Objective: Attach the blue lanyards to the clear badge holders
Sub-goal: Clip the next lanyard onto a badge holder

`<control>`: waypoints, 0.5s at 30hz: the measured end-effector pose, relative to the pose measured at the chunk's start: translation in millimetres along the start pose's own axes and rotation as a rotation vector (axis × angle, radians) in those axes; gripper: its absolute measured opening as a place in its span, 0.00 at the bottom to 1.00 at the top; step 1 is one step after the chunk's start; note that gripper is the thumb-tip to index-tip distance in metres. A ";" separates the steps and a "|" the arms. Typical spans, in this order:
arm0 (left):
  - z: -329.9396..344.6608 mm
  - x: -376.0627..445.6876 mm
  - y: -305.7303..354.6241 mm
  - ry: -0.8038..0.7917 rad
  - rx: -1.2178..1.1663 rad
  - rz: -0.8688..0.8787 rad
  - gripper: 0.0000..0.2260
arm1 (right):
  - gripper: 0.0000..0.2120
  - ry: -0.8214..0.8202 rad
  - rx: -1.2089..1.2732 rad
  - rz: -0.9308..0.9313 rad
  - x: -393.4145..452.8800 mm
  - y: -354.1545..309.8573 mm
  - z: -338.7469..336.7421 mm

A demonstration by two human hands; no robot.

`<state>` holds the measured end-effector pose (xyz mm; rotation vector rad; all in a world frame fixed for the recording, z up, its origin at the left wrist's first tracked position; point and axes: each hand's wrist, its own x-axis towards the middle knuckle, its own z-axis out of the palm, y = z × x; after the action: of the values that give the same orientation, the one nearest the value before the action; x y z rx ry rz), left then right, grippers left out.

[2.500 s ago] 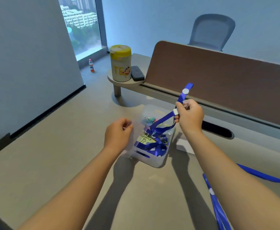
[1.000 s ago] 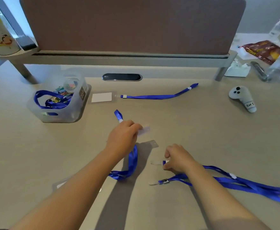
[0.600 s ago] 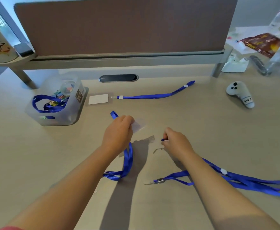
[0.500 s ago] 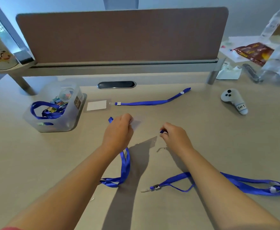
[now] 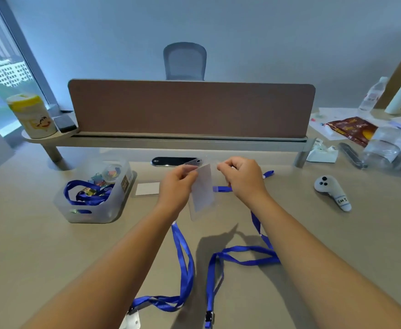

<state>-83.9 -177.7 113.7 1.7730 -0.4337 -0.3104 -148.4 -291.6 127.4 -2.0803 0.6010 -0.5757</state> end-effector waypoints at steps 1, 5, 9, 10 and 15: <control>-2.3 0.2 1.8 -0.004 -0.019 0.009 0.11 | 0.13 -0.004 0.044 0.030 1.4 -4.5 1.1; -11.6 0.0 6.9 -0.026 -0.024 0.062 0.13 | 0.12 -0.075 0.158 0.084 3.1 -20.2 3.4; -18.4 0.8 3.9 -0.008 0.060 0.096 0.15 | 0.15 -0.144 0.185 0.097 2.5 -28.4 6.3; -19.8 1.1 2.5 0.003 0.082 0.104 0.15 | 0.15 -0.157 0.179 0.105 2.2 -29.7 6.8; -23.6 2.4 -3.8 0.068 0.251 0.178 0.16 | 0.14 -0.224 0.139 0.136 0.3 -31.4 9.8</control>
<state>-71.1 -157.4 115.7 1.9663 -0.5981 -0.0716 -136.0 -269.9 148.9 -1.9232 0.5503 -0.2930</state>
